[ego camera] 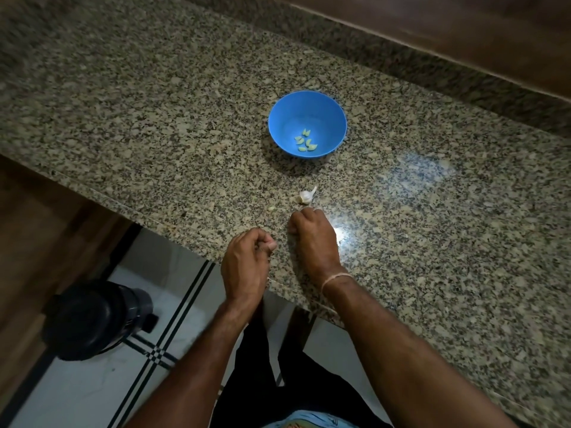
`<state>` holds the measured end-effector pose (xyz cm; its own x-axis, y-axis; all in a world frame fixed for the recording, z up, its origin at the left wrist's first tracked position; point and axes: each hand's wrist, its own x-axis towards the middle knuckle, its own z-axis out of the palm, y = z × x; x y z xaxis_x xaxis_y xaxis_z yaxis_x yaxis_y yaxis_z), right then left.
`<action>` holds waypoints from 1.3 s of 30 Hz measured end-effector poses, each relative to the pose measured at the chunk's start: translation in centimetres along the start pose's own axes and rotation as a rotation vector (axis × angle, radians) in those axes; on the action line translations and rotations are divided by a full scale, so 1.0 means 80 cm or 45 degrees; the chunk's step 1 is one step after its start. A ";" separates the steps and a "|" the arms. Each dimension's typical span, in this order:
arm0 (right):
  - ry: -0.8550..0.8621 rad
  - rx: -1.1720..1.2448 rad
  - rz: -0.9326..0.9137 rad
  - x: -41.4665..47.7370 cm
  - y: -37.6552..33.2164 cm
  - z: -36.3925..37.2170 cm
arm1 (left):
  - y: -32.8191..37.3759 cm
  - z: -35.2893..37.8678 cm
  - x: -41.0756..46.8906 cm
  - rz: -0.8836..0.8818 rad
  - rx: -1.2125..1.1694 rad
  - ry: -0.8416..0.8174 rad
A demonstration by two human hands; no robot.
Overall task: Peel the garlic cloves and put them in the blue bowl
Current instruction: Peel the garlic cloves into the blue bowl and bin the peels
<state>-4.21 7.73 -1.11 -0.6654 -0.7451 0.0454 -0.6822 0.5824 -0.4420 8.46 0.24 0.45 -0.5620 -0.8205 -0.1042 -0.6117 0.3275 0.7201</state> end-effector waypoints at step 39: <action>-1.183 1.312 0.588 -0.186 -0.660 0.260 | -0.473 -0.488 -0.212 -0.721 -0.295 0.849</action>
<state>48.00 -18.69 2.88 -0.0570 -0.7302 -0.6808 0.3131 0.6345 -0.7067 62.89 -16.58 1.75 0.2719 -0.9551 -0.1179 -0.5305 -0.2510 0.8097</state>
